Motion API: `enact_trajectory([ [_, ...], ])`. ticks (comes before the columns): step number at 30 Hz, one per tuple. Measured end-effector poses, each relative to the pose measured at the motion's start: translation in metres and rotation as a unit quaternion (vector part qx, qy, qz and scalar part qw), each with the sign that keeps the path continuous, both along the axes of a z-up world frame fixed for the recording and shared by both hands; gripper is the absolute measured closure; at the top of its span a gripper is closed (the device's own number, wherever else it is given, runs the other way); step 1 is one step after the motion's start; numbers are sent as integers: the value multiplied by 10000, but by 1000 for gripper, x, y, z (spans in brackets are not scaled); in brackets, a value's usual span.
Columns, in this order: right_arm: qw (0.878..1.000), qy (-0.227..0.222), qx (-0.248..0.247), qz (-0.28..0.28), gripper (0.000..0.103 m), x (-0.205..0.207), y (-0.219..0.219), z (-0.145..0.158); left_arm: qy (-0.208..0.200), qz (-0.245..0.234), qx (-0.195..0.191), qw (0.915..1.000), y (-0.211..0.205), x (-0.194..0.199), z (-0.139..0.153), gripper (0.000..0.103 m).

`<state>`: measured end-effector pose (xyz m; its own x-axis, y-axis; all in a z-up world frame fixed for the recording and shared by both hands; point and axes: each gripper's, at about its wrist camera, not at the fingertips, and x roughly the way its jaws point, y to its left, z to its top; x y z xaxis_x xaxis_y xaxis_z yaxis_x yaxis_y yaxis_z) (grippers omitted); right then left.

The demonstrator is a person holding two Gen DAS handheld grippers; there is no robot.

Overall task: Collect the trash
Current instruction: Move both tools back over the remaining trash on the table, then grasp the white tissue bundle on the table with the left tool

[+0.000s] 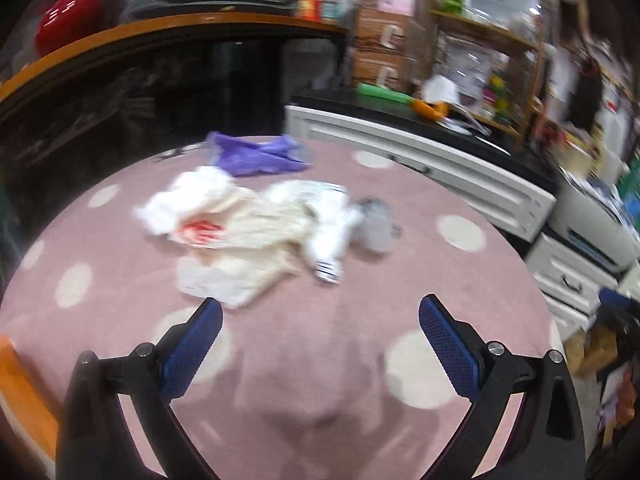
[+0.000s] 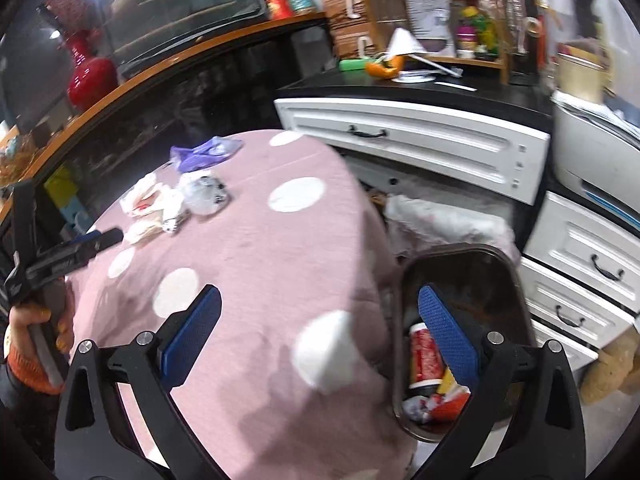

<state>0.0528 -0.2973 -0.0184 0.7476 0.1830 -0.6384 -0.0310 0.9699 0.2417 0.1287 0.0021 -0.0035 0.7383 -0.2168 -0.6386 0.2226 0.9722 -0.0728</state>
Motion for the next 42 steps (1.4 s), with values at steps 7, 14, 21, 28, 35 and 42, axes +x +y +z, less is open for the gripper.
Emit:
enact_trajectory([
  [7, 9992, 50, -109, 393, 6, 13, 35, 3, 177, 993, -699, 9924, 76, 44, 2, 8],
  [14, 9978, 138, -234, 612, 6, 22, 54, 2, 437, 1364, -1336, 9806, 111, 86, -6, 18],
  [21, 9972, 309, -297, 618, 6, 33, 57, -6, 15, 1139, -1124, 9871, 103, 108, 6, 16],
  [28, 9969, 400, -296, 617, 6, 46, 62, -8, 150, 860, -198, 9960, 70, 139, -3, 19],
  [35, 9959, 416, -373, 712, 6, 54, 68, -10, 510, 1169, -634, 9898, 93, 141, -16, 81],
  [42, 9952, 359, -373, 825, 6, 64, 78, -8, 129, 1471, -1128, 9826, 114, 99, 10, 87],
])
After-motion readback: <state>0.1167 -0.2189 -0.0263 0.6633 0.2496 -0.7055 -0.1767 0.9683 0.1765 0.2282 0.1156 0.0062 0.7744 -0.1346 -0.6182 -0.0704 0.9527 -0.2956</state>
